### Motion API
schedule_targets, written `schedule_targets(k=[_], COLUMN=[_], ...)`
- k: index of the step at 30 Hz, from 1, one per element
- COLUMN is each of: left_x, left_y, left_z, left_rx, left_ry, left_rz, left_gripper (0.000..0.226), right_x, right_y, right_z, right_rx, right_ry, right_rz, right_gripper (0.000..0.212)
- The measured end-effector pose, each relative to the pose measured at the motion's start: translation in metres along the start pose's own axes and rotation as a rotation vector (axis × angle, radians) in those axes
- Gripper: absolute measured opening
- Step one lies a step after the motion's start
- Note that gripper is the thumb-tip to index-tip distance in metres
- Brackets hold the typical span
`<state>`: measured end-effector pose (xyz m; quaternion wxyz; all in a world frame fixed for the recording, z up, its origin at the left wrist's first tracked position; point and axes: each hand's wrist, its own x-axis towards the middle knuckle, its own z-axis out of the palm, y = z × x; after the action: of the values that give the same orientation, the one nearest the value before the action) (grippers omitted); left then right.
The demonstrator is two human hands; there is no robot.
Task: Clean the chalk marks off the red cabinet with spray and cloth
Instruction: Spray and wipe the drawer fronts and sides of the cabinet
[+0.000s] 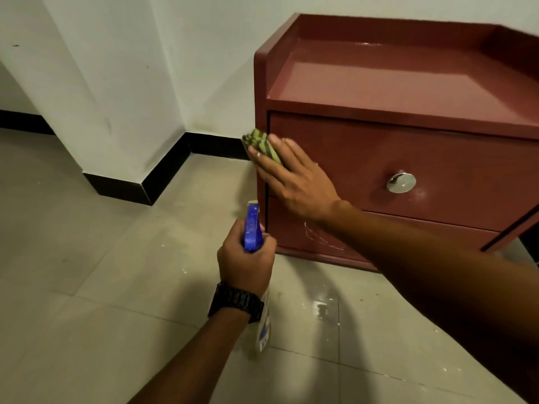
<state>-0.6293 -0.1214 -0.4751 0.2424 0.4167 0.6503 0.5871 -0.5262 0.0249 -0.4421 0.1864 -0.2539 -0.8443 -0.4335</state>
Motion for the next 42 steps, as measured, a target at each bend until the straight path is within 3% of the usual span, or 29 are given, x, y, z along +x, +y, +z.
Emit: schedule_targets(k=[3, 10, 18, 23, 28, 33, 38, 42], left_x=[-0.001, 0.004, 0.011, 0.012, 0.011, 0.009, 0.012, 0.016], left_y=[0.001, -0.014, -0.02, -0.023, -0.022, -0.022, -0.024, -0.024], left_z=[0.002, -0.003, -0.004, 0.0, 0.002, -0.001, -0.005, -0.006], left_rx=[0.002, 0.066, 0.08, 0.094, 0.087, 0.098, 0.113, 0.136], left_ry=[-0.003, 0.027, 0.023, 0.022, 0.01, 0.001, -0.003, -0.018], left_rz=[-0.015, -0.035, -0.004, 0.007, -0.008, -0.009, -0.027, -0.044], left_gripper=[0.016, 0.033, 0.026, 0.029, 0.018, 0.024, 0.03, 0.027], right_x=[-0.032, -0.068, -0.093, -0.125, -0.165, -0.186, -0.158, -0.102], right_y=[-0.015, -0.041, -0.063, -0.071, -0.066, -0.057, -0.041, -0.048], right_z=[0.014, 0.034, 0.043, 0.05, 0.054, 0.045, 0.037, 0.043], right_rx=[-0.016, -0.027, -0.052, -0.038, -0.061, -0.094, 0.009, 0.035], right_ry=[-0.174, -0.313, -0.38, -0.514, -0.618, -0.579, -0.267, -0.204], right_rz=[-0.092, -0.189, -0.204, -0.263, -0.284, -0.204, 0.05, 0.056], right_gripper=[0.061, 0.056, 0.057, 0.056, 0.06, 0.064, 0.065, 0.062])
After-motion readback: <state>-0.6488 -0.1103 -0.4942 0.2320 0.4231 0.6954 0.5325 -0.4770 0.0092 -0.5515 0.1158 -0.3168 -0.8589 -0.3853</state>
